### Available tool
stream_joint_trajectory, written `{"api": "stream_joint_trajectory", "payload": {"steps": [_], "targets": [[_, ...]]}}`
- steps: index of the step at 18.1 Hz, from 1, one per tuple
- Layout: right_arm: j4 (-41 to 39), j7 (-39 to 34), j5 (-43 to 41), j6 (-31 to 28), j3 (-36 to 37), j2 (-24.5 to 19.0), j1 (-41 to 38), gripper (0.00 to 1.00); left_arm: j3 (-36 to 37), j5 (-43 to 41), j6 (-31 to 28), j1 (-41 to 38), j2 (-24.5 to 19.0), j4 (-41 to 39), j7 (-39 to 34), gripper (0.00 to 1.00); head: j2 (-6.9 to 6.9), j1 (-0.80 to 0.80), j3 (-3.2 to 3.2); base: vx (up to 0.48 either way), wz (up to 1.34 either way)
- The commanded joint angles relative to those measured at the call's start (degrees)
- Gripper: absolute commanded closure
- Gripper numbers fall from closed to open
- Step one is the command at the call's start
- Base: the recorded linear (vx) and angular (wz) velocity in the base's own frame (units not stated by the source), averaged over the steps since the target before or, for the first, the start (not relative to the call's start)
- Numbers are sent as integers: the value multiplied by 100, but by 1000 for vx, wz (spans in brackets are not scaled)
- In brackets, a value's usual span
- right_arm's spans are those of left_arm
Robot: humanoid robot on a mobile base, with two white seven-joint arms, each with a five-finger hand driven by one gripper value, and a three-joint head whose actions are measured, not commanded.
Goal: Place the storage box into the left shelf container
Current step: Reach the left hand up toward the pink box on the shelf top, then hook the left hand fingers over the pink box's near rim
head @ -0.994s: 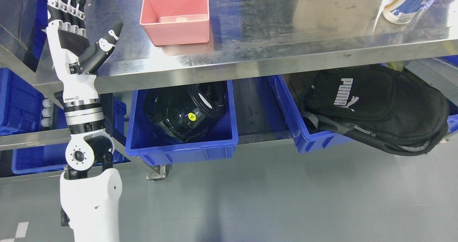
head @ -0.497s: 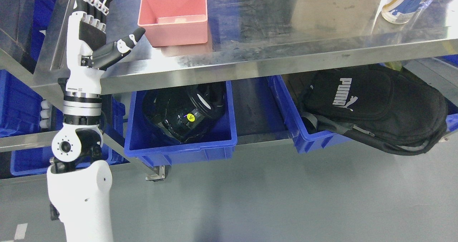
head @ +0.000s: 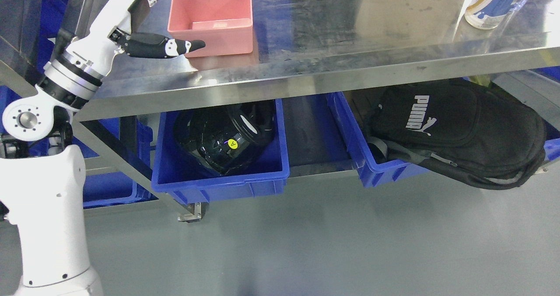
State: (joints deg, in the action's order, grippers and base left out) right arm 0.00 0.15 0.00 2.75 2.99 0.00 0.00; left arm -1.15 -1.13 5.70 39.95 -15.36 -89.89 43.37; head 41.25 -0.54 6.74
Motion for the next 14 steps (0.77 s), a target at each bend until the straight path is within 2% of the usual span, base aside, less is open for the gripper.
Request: {"api": "stream_joint_trajectory", "payload": {"steps": [1, 3, 5, 7, 9, 14], "targets": [[-100, 3, -123, 6, 0, 100, 18, 0, 1326, -863, -121, 872, -1083, 1042, 111, 2, 0, 0, 0, 0, 0], [-100, 3, -123, 6, 0, 100, 18, 0, 1626, -863, -121, 1146, -1014, 1200, 442, 2, 0, 0, 0, 0, 0], [-100, 3, -123, 6, 0, 100, 18, 0, 1784, -872, -209, 1357, -637, 1420, 637, 2, 0, 0, 0, 0, 0], [-100, 3, -123, 15, 0, 100, 27, 0, 2074, -959, -271, 1664, -337, 1867, 655, 2, 0, 0, 0, 0, 0], [-100, 3, -123, 6, 0, 100, 18, 0, 2355, -1091, -280, 2059, -214, 2385, 664, 2, 0, 0, 0, 0, 0], [-100, -6, -123, 6, 0, 100, 27, 0, 2479, -1609, -280, 2500, 278, 3336, 927, 3, 0, 0, 0, 0, 0]]}}
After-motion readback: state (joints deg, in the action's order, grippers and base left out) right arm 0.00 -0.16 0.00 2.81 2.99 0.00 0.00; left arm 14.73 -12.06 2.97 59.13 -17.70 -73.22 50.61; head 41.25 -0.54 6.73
